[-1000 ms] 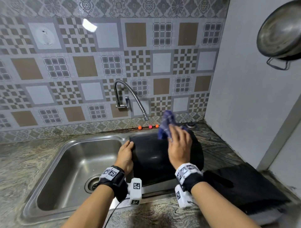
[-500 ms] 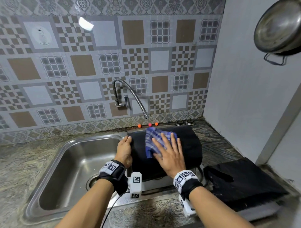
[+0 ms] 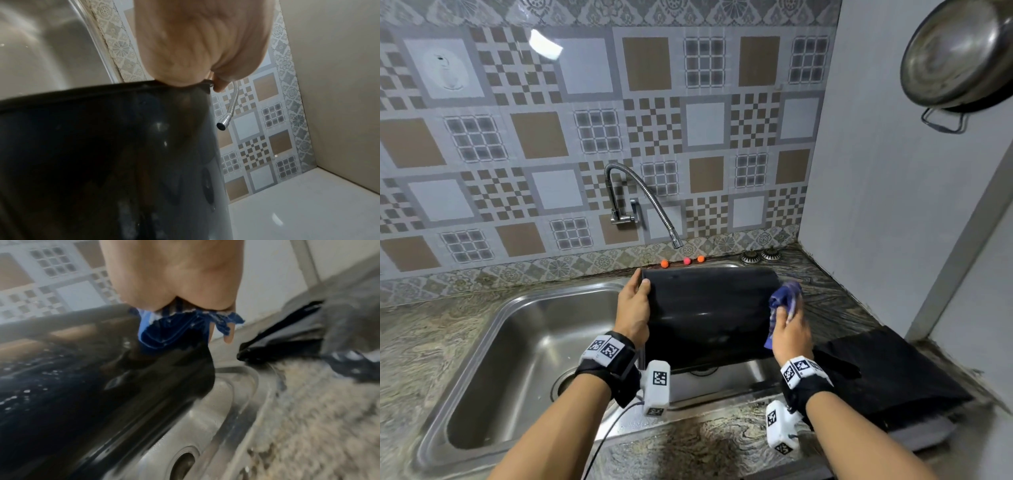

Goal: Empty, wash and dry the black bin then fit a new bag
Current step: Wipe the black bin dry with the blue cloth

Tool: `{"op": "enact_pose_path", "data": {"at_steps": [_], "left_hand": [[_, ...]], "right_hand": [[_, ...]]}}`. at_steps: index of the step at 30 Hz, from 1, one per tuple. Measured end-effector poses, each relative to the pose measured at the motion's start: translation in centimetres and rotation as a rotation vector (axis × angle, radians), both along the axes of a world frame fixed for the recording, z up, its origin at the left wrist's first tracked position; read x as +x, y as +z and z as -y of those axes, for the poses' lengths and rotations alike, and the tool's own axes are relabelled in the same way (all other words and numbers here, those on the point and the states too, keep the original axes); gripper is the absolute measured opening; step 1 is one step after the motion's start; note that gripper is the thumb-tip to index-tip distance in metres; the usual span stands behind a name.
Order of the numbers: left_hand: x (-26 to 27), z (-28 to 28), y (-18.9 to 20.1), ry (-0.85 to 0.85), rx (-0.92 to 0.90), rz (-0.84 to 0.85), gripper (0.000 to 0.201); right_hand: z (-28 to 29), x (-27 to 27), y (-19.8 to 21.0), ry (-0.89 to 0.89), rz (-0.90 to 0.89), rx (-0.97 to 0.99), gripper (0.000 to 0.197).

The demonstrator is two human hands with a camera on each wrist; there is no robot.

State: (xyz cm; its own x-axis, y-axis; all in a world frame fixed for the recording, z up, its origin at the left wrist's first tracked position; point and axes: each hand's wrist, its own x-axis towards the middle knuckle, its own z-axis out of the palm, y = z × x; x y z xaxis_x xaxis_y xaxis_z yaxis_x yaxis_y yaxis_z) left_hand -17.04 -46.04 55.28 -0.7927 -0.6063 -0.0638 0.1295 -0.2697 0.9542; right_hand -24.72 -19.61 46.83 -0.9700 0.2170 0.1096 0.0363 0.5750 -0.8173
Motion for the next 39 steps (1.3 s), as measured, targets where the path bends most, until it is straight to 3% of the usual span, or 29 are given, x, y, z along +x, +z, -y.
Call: {"op": "enact_pose_path", "data": {"at_steps": [3,7,9,15,19,20,23,26,30,35,37,39], "left_hand": [[-0.2,1.0,0.1,0.062,0.081,0.022,0.044],[-0.4,2.5,-0.1,0.117,0.253,0.056,0.03],[-0.5,2.9,-0.3,0.141,0.307,0.089,0.015],[-0.4,2.1,-0.7,0.072,0.211,0.14,0.022],[-2.8,4.4,-4.9,0.034,0.19,0.165,0.061],[-1.8,3.3,-3.5,0.055,0.163,0.182,0.065],[0.6,1.0,-0.9,0.165,0.123,0.071,0.036],[1.7,0.7,-0.7,0.12,-0.024,0.119,0.056],[1.6,1.3,-0.8,-0.064,-0.106,0.124,0.053],[1.0,1.3,-2.2,0.075,-0.087,0.078,0.051],[1.0,1.0,-2.1,0.095,-0.058,0.06,0.05],[0.9,0.7,-1.9,0.089,-0.002,0.041,0.049]], "right_hand": [[-0.9,-0.3,-0.8,-0.094,0.183,-0.193,0.055],[-0.8,-0.7,-1.2,-0.033,0.024,-0.426,0.042],[-0.4,-1.2,-0.4,-0.025,-0.072,-0.444,0.04],[-0.1,-2.3,1.2,-0.078,-0.15,-0.337,0.037],[0.3,-2.5,1.8,-0.079,-0.104,-0.264,0.042],[0.5,-2.6,1.9,-0.08,-0.079,-0.237,0.044],[1.1,-3.2,2.5,-0.077,-0.033,-0.189,0.046],[1.2,-3.4,2.7,-0.1,-0.019,-0.181,0.047],[1.6,-2.8,2.2,-0.134,-0.005,-0.166,0.047],[2.2,-2.0,2.4,-0.167,0.013,-0.153,0.048],[2.7,-1.6,3.0,-0.227,-0.116,-0.114,0.05],[3.5,-0.8,4.1,-0.224,-0.411,0.011,0.051]]}}
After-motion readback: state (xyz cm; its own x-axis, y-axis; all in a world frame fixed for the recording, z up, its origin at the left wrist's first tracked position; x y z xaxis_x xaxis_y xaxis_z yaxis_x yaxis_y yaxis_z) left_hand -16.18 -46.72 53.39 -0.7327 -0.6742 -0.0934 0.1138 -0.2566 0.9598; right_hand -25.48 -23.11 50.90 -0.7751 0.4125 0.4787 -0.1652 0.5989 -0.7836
